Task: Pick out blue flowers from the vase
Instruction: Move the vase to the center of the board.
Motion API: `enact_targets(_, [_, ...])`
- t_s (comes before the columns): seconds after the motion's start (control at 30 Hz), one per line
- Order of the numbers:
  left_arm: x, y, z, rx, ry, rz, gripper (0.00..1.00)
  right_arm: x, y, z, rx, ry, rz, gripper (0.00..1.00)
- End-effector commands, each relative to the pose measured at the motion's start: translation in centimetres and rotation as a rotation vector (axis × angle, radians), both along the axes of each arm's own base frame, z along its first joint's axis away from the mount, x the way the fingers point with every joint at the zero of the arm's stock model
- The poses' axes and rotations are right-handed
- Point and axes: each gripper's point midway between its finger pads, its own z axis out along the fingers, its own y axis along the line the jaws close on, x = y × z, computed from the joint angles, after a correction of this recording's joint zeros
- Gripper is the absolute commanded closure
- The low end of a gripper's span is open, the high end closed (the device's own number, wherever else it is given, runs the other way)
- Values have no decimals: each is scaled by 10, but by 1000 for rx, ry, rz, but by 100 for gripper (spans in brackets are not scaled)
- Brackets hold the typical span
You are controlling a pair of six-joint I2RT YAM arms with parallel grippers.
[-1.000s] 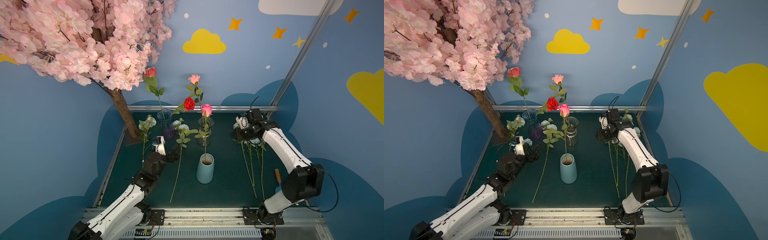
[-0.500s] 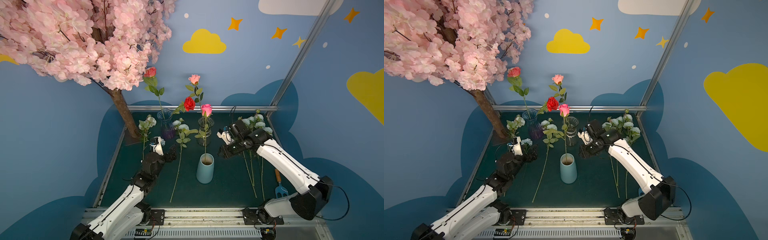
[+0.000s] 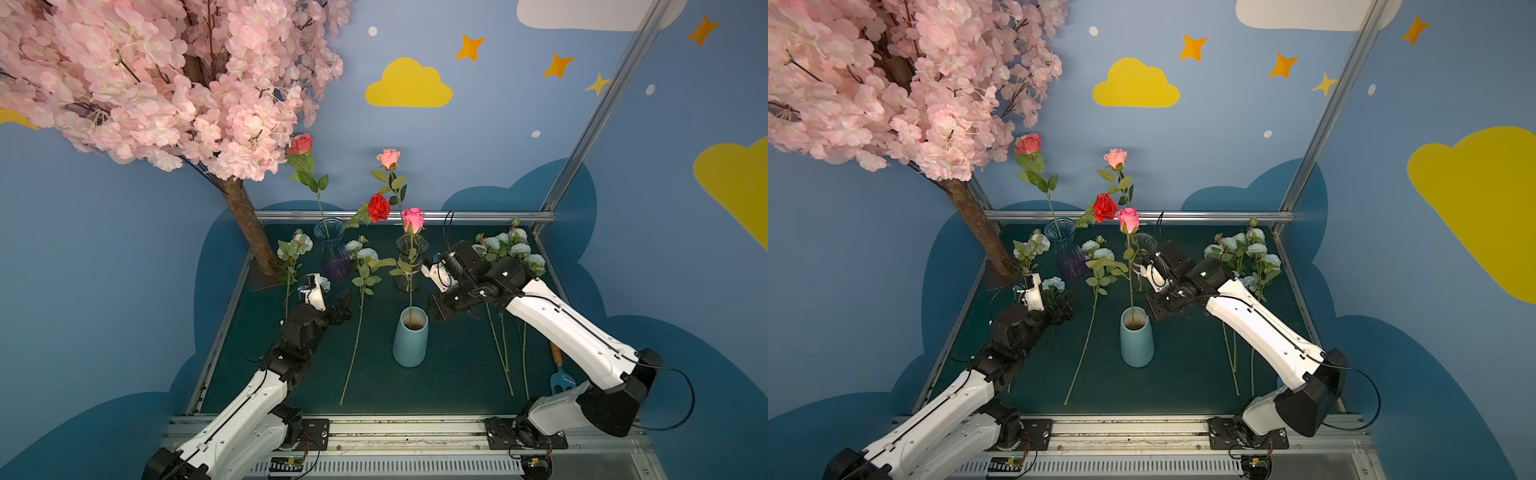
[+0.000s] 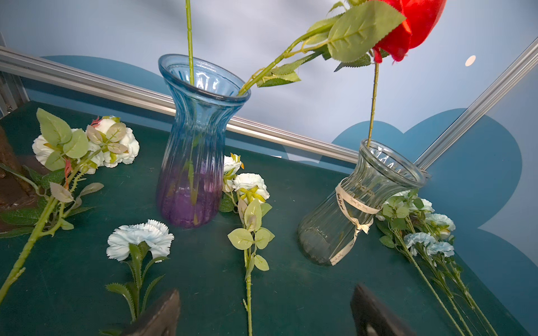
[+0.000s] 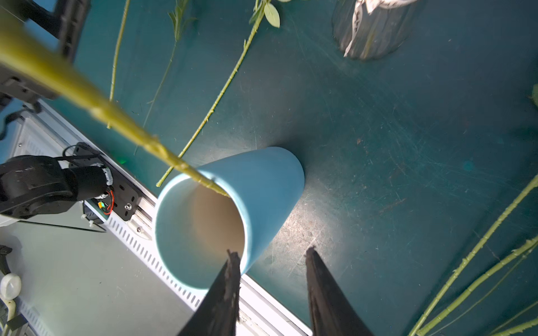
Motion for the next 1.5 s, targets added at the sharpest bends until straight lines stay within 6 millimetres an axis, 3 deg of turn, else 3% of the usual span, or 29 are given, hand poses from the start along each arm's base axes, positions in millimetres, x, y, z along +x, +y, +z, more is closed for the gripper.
enact_targets(0.0, [-1, 0, 3, -11, -17, -5, 9, 5, 7, 0, -13, -3, -9, 61])
enact_targets(0.4, [-2, 1, 3, -14, -21, -6, 9, 6, 19, -16, -120, 2, -12, 67])
enact_targets(0.53, [-3, 2, 3, -15, -21, -4, 9, 5, 20, -22, -158, 20, -21, 74])
enact_targets(0.83, [-3, 1, 4, -18, -25, -5, 9, 6, 20, -36, -214, 60, -8, 99])
enact_targets(0.93, [-4, 1, 4, -18, -25, -6, 9, 8, 19, -35, -218, 52, 2, 100])
enact_targets(1.17, [-4, 2, 3, -17, -24, -5, 9, 28, -5, -23, -207, 7, -53, 100])
enact_targets(1.47, [-3, 1, 3, -18, -23, -6, 9, 80, -54, 1, -133, -72, -203, 100])
